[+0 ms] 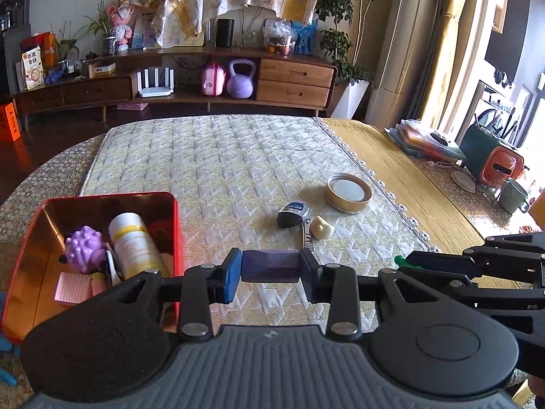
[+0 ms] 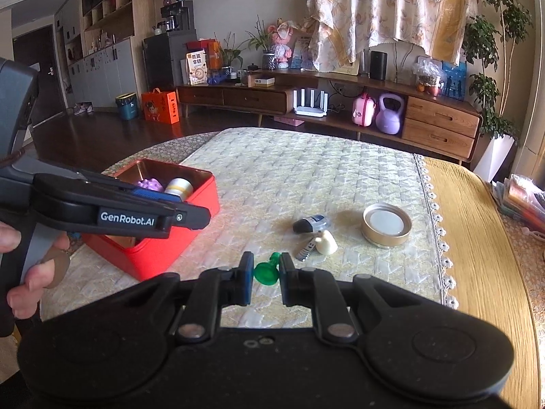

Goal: Organize rigid objects
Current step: 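Carry the purple block and green stopper over the red tin with both grippers, then open the left gripper to drop the purple block while the right releases the green stopper into the tin, then withdraw both grippers from the tin toward the tape measure and white egg, then grasp the black-and-white tape measure with the left gripper while the right grasps the white egg, then carry the tape measure and white egg over the red tin with both grippers, then open the left gripper to drop the tape measure while the right releases the egg into the tin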

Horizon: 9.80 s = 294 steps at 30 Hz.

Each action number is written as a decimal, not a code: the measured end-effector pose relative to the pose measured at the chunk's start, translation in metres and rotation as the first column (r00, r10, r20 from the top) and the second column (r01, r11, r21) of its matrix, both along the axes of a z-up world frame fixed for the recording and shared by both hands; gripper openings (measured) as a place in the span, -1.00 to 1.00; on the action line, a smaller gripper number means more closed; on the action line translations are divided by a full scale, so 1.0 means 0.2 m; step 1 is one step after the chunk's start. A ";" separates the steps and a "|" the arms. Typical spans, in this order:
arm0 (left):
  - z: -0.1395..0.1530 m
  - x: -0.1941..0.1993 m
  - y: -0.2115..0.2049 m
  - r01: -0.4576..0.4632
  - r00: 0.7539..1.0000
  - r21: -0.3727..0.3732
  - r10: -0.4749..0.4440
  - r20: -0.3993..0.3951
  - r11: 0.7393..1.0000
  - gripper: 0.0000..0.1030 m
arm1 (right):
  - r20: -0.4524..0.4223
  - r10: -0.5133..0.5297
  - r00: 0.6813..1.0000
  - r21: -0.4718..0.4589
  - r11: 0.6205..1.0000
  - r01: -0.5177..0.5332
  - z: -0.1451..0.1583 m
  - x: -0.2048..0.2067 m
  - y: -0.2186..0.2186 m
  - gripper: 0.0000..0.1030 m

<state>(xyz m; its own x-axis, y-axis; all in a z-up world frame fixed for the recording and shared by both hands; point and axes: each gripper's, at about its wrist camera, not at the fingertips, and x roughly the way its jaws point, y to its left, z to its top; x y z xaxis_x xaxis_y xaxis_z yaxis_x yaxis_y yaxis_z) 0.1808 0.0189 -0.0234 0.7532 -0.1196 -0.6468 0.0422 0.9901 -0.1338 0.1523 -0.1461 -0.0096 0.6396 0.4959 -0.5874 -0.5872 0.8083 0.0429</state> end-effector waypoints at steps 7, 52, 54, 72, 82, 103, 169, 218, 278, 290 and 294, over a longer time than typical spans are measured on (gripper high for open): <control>0.08 -0.11 0.17 -0.043 0.999 0.002 0.043 0.018 0.999 -0.31 | 0.008 0.030 1.000 0.017 0.999 -0.030 0.05 -0.05 0.13 -0.71; -0.27 0.19 0.81 -0.155 0.974 0.087 0.167 -0.152 0.984 -0.31 | -0.119 0.221 0.968 -0.056 0.972 -0.229 -0.24 0.06 1.09 -0.72; -0.29 0.20 0.80 -0.149 0.974 0.090 0.162 -0.160 0.985 -0.31 | -0.129 0.220 0.967 -0.055 0.972 -0.229 -0.25 0.07 1.09 -0.72; -0.33 0.20 0.81 -0.172 0.965 0.055 0.179 -0.192 0.984 -0.29 | -0.174 0.222 0.959 -0.004 0.974 -0.226 -0.24 0.04 1.02 -0.47; -0.26 0.11 0.79 -0.180 0.969 0.057 0.187 -0.163 0.982 0.07 | -0.167 0.214 0.962 0.021 0.977 -0.214 -0.18 0.01 0.98 -0.24; -0.04 -0.10 0.69 -0.177 0.981 0.039 0.180 -0.077 0.983 0.19 | -0.107 0.163 0.981 0.075 0.985 -0.156 -0.02 -0.12 0.71 0.54; -0.42 0.86 -0.22 0.014 0.984 -0.068 -0.026 -0.178 0.998 0.59 | -0.107 -0.036 0.994 0.078 0.996 0.045 -0.42 0.58 -0.08 0.25; -0.30 0.58 -0.17 0.036 0.992 -0.097 -0.048 -0.119 0.995 -0.30 | -0.113 -0.147 0.983 0.120 0.980 0.160 -0.38 0.40 -0.17 -0.44; -0.12 -0.27 0.85 -0.236 0.971 -0.157 0.229 -0.062 0.959 -0.39 | -0.009 0.159 0.987 -0.071 0.985 -0.160 -0.15 -0.03 0.88 -0.44; -0.20 -0.23 0.88 -0.235 0.971 -0.139 0.226 -0.073 0.962 -0.39 | -0.079 0.159 0.984 -0.097 0.981 -0.166 -0.27 0.04 0.99 -0.40; -0.21 -0.23 0.87 -0.233 0.972 -0.137 0.225 -0.074 0.963 -0.39 | -0.091 0.144 0.985 -0.083 0.985 -0.151 -0.26 0.04 0.97 -0.37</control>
